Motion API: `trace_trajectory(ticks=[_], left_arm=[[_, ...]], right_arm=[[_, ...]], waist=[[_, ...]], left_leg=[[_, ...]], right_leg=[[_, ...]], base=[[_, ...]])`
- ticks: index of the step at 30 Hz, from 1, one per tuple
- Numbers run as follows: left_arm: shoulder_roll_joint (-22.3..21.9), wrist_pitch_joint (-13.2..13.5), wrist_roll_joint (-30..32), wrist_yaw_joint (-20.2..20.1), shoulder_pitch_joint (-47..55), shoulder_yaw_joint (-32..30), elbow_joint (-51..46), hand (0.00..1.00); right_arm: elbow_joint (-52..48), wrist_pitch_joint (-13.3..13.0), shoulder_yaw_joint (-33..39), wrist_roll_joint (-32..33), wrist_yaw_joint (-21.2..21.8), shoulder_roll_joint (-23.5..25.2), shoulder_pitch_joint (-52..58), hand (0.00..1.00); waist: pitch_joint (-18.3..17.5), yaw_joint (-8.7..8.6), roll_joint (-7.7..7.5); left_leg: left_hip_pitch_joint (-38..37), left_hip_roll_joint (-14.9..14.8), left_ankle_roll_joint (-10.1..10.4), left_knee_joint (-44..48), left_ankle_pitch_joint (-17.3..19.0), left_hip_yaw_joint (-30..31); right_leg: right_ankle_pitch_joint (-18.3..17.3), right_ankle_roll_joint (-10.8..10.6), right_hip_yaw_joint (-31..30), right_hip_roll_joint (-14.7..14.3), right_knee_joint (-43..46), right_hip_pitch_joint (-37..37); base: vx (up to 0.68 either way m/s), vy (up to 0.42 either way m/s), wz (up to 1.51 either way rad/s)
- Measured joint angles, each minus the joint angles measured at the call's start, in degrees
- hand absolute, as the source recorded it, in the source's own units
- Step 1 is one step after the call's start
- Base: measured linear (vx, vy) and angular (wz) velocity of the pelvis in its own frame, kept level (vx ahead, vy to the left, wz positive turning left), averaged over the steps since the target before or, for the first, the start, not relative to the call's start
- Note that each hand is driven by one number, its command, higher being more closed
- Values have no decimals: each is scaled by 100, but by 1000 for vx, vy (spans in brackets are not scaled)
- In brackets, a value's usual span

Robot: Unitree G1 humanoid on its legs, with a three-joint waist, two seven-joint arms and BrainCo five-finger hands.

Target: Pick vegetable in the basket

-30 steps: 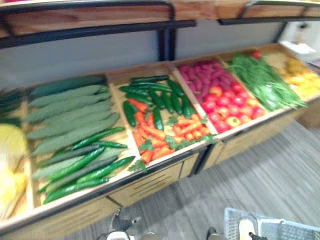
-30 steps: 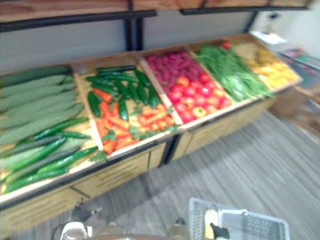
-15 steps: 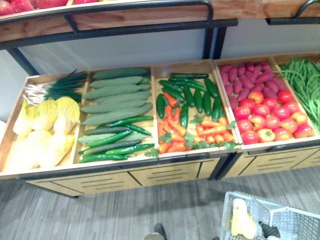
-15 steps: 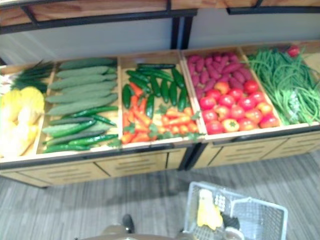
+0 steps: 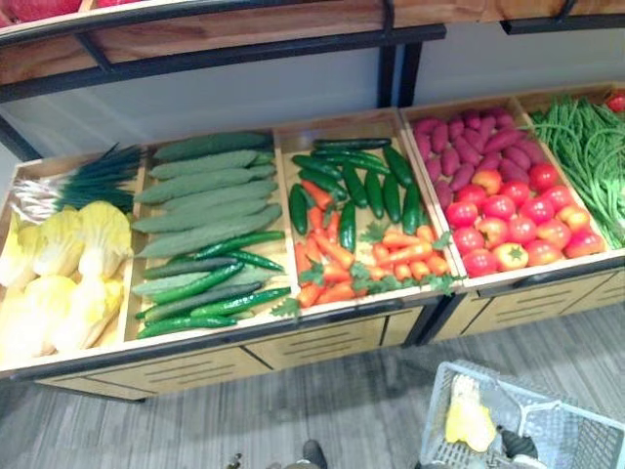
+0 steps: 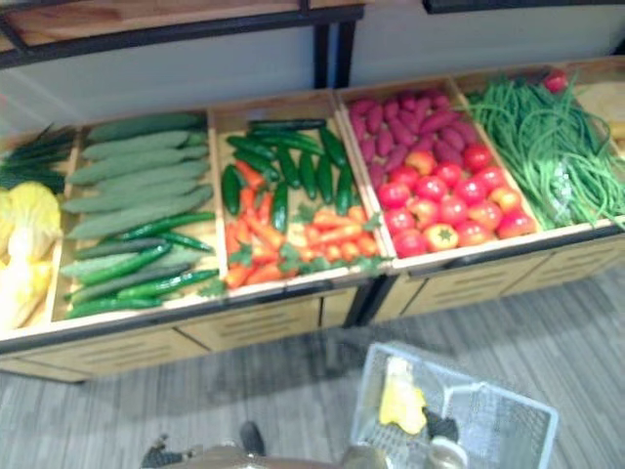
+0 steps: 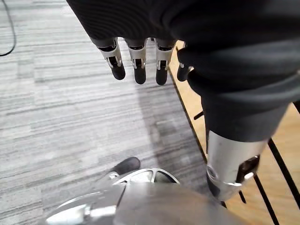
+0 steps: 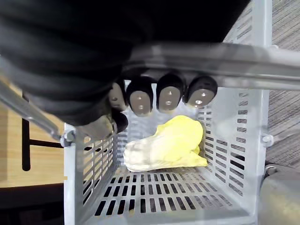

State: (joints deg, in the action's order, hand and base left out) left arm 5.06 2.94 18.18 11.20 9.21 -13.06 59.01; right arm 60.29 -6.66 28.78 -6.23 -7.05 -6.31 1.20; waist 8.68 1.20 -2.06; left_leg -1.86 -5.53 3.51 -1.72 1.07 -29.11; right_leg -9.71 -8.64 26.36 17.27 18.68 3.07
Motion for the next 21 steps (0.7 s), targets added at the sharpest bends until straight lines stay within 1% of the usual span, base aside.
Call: trace_trajectory(ticks=[1,2,3,4,5,6,7,8,9,10,11,12,13,14,15,16,17,18,20,21], left_arm=[[15,25,-5,-22,-3,52,-3,0],[60,48,-12,-34,-2,155,-36,0],[99,77,-14,-39,-2,194,-59,0],[162,95,-18,-46,-2,205,-94,0],[205,114,-104,-62,4,198,-141,0],[232,156,-185,-89,-4,195,-237,0],[237,176,-210,-103,-21,195,-275,0],[240,192,-229,-138,-97,196,-288,0],[226,197,-234,-147,-127,200,-295,0],[253,205,-233,-155,-147,201,-298,0],[339,206,-233,-165,-173,201,-290,0],[446,217,-233,-176,-182,198,-265,0],[509,221,-233,-180,-180,190,-239,0],[597,220,-233,-204,-183,176,-179,0],[517,223,-234,-239,-195,133,-177,0],[431,257,-233,-267,-193,147,-172,0],[216,322,-232,-281,-189,145,-110,0],[43,328,-232,-310,-184,145,5,0],[21,330,-233,-335,-153,130,14,0],[32,338,-232,-338,-135,116,3,0]], right_arm=[[-21,3,-11,-1,0,-10,-18,100],[-86,-4,-57,-2,4,15,-33,100],[-100,-7,-60,-1,4,49,-51,100],[-96,-5,-98,-5,7,86,-85,100],[-91,18,-200,-4,10,83,-126,100],[-91,20,-262,-5,11,84,-169,100],[-91,13,-286,-5,11,83,-193,100],[-100,-6,-288,2,11,87,-245,100],[-103,-25,-294,1,16,94,-246,100],[-88,-33,-336,0,16,99,-245,100],[-91,-40,-348,0,19,117,-248,100],[-85,-35,-349,0,21,143,-247,100],[-79,-33,-349,0,24,176,-239,100],[-24,-36,-384,-1,26,229,-228,100],[20,-31,-463,-5,35,174,-286,100],[25,-32,-467,-6,49,148,-296,100],[36,-30,-468,-11,70,57,-322,100],[76,0,-453,-5,99,-25,-287,100],[130,28,-437,1,125,-84,-206,100],[140,36,-440,1,126,-97,-178,100]], waist=[[5,7,1],[17,-7,-25],[37,-24,-57],[25,-36,-62],[31,-47,-113],[47,-77,-129],[74,-91,-113],[158,-102,16],[159,-116,17],[164,-104,24],[158,-96,-19],[123,-92,-147],[90,-92,-239],[51,-91,-424],[29,-74,-296],[27,-78,-193],[54,-88,11],[29,-121,132],[-44,-124,261],[-55,-119,283]], left_leg=[[-47,6,15,-23,24,-25],[-104,8,38,-26,62,-56],[-166,13,71,-28,57,-69],[-286,15,47,-20,34,-98],[-334,-7,50,-22,35,-161],[-321,-51,49,-24,34,-146],[-319,-89,48,-32,34,-130],[-321,-224,48,-53,33,-49],[-319,-276,50,-50,32,-46],[-321,-333,58,-52,36,-44],[-322,-388,119,-50,32,-11],[-320,-389,212,-47,4,2],[-320,-365,272,-53,-2,9],[-352,-328,413,-104,-39,43],[-348,-490,526,-135,-108,32],[-315,-582,566,-142,-137,30],[-334,-734,646,-196,-189,36],[-340,-840,675,-223,-211,107],[-384,-952,731,-222,-245,131],[-438,-973,737,-228,-249,122]], right_leg=[[10,-6,-50,41,216,95],[67,-39,-136,134,627,272],[89,-18,-163,174,787,309],[138,56,-151,209,921,326],[206,120,-88,251,941,324],[298,145,22,256,939,324],[367,183,37,249,991,344],[368,216,21,233,1219,545],[311,294,10,215,1078,570],[340,251,-42,193,714,575],[420,145,-184,194,221,580],[622,31,-332,172,-224,575],[913,39,-403,191,-427,563],[969,-108,-424,223,-540,517],[877,-100,-351,22,-697,456],[872,-88,-292,-78,-763,443],[863,-53,-206,-264,-892,351],[845,-17,-108,-416,-999,248],[827,14,-14,-556,-1110,99],[827,15,0,-598,-1185,12]], base=[[77,41,-23],[89,50,-17],[152,66,-14],[185,55,-16],[218,48,-14],[161,24,-6],[173,-3,6],[113,-9,8],[129,1,5],[92,-24,8],[143,-93,11],[149,-196,16],[131,-224,18],[155,-327,6],[114,-274,2],[117,-291,-5],[72,-173,11],[82,-162,14],[90,-108,15],[80,-63,8]])
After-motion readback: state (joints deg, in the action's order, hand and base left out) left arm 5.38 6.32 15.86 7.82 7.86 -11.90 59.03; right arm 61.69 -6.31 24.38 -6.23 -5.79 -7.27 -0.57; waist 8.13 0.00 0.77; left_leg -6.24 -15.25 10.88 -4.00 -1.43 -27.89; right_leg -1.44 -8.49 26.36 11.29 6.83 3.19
